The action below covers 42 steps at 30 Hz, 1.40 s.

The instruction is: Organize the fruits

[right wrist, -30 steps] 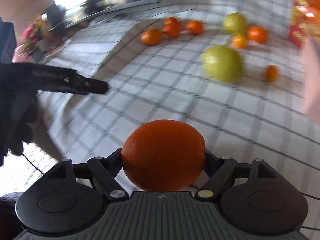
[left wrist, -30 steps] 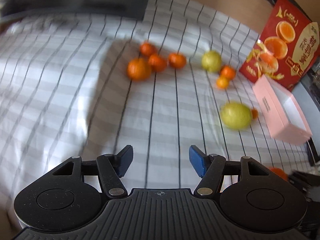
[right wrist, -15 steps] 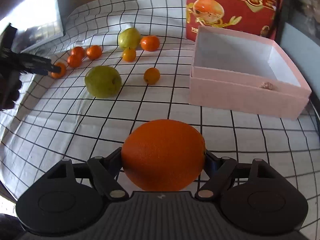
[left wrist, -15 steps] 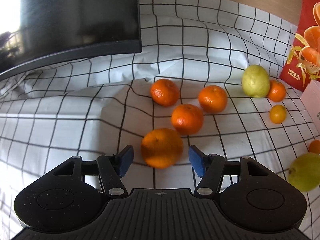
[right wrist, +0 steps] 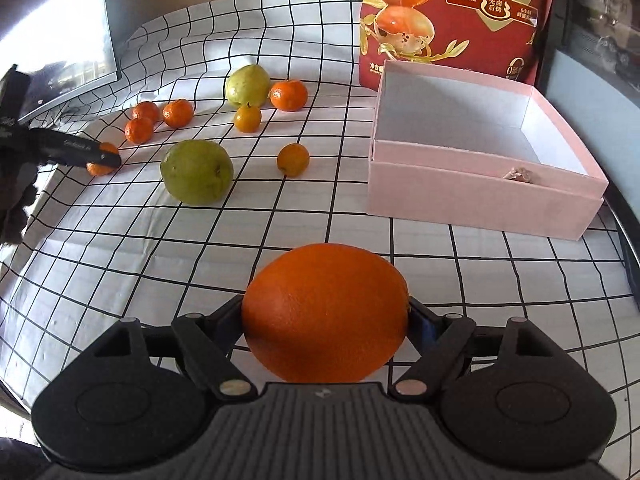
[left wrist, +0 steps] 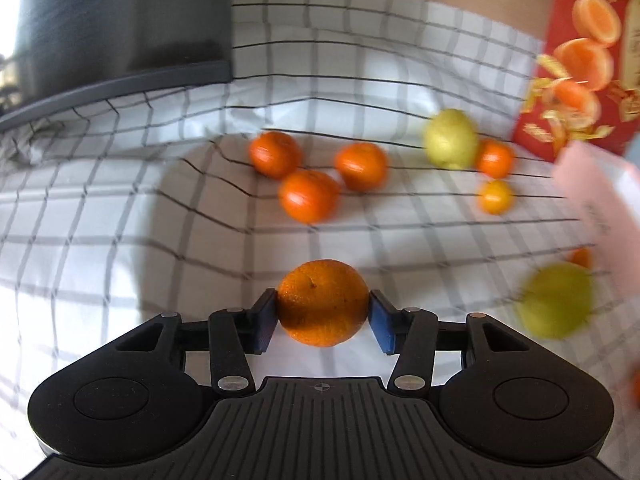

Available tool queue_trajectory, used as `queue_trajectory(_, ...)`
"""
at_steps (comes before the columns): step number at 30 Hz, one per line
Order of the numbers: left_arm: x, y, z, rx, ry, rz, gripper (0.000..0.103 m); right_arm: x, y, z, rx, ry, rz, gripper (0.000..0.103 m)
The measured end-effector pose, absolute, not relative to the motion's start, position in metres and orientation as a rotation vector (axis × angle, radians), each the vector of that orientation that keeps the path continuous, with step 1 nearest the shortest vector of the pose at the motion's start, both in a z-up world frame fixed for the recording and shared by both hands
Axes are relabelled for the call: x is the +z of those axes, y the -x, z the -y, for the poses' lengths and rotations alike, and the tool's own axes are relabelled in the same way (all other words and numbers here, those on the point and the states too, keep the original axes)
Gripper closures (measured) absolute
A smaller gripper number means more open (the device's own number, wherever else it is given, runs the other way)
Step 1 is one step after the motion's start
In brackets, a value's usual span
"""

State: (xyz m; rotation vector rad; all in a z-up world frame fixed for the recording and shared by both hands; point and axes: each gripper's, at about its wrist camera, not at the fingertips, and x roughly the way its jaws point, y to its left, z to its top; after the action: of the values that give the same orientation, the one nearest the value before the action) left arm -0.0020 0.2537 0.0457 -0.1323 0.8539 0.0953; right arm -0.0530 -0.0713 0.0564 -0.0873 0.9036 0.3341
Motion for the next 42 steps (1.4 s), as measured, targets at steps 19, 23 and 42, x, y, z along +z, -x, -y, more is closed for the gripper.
queue_trajectory(19,0.042,0.07,-0.13,-0.231,0.208,-0.935,0.049,0.069,0.062,0.08,0.324,0.123,-0.832,0.02)
queue_trajectory(23,0.041,0.071,-0.127,-0.22,0.203,-0.946,0.049,0.079,0.069,0.091,0.305,0.111,-0.768,0.019)
queue_trajectory(42,0.038,0.091,-0.146,-0.141,0.273,-0.968,0.049,0.09,0.032,0.055,0.378,0.228,-0.729,0.025)
